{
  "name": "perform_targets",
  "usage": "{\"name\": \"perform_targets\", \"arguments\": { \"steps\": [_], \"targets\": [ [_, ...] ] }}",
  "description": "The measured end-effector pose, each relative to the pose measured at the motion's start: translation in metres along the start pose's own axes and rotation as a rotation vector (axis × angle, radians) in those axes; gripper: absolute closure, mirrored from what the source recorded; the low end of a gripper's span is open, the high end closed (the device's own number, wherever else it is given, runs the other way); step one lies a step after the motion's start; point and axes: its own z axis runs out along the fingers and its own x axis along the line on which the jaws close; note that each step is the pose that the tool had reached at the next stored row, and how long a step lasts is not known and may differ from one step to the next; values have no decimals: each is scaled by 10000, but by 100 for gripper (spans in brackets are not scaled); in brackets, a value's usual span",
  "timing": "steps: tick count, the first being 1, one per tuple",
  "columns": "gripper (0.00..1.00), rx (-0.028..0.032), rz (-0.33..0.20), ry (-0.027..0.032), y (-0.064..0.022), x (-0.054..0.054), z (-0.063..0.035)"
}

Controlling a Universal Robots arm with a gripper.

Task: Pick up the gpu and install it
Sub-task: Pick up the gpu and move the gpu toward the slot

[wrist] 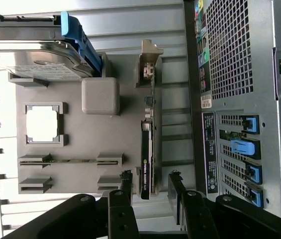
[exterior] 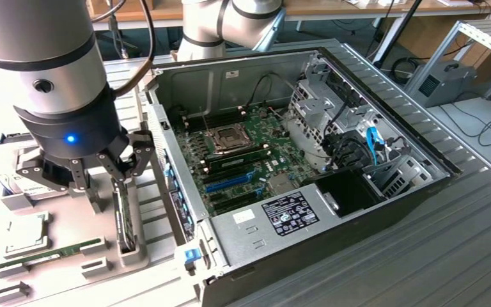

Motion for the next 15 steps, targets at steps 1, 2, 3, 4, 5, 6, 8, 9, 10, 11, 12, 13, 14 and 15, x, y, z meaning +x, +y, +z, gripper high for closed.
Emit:
{"name": "perform_targets", "arguments": {
  "steps": [1,2,3,4,5,6,8,9,10,11,12,13,14,15],
  "targets": [
    [58,0,0,0,0,0,2],
    [58,0,0,0,0,1,4],
    [58,0,0,0,0,1,6],
    [58,1,1,1,0,2,7],
    [58,0,0,0,0,2,9],
    [58,0,1,1,0,2,11],
    [58,0,0,0,-1,2,15],
    [58,0,0,0,-1,2,17],
    [58,0,0,0,-1,2,19],
    [58,0,0,0,-1,3,21],
    [58,1,0,0,-1,3,22],
    [58,0,1,0,-1,4,25],
    [58,1,0,1,-1,4,27],
    [58,1,0,1,-1,4,29]
  ]
}}
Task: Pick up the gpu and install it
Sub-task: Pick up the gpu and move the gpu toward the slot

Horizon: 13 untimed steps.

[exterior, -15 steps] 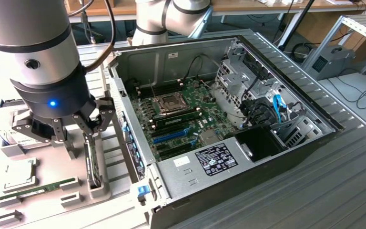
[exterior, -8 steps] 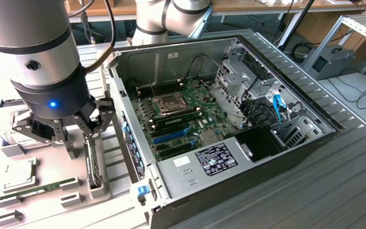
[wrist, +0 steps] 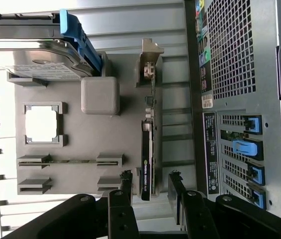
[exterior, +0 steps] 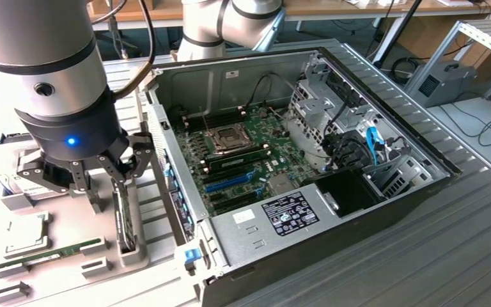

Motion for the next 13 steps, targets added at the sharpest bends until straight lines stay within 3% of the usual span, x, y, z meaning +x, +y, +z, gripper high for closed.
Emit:
{"name": "perform_targets", "arguments": {
  "steps": [13],
  "targets": [
    [58,-1,0,-1,-1,3,30]
  ]
}}
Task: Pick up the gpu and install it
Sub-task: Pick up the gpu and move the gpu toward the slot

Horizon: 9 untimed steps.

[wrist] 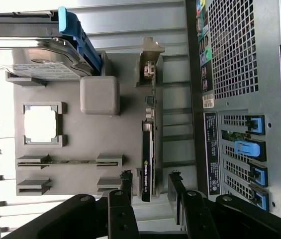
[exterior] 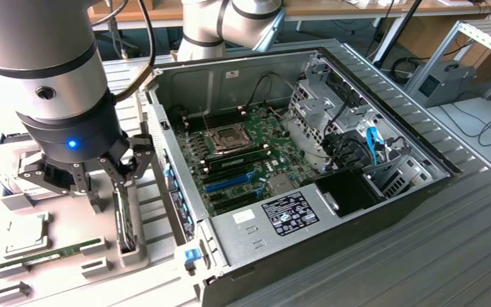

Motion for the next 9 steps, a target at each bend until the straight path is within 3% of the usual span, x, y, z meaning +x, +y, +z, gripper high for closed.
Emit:
{"name": "perform_targets", "arguments": {
  "steps": [9],
  "targets": [
    [58,1,1,0,-1,2,17]
  ]
}}
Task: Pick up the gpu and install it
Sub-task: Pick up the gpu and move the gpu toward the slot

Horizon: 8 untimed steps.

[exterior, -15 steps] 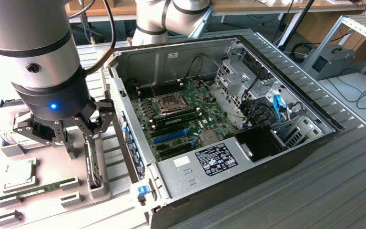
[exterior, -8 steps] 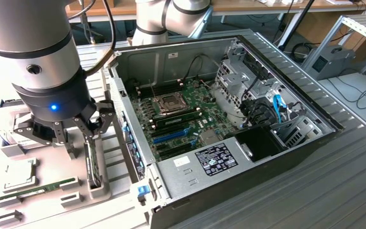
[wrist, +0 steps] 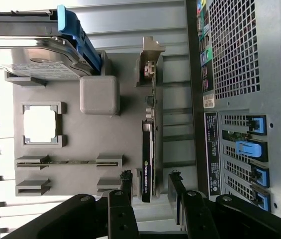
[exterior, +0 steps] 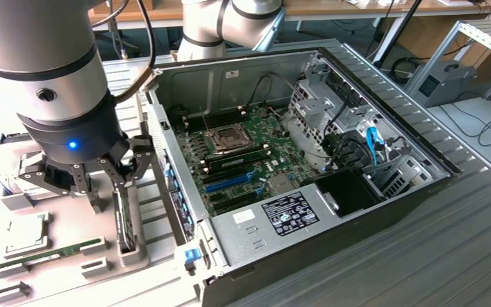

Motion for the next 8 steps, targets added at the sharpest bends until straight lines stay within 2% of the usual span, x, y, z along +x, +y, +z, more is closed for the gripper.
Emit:
{"name": "perform_targets", "arguments": {
  "steps": [8],
  "targets": [
    [58,0,-1,0,-1,1,15]
  ]
}}
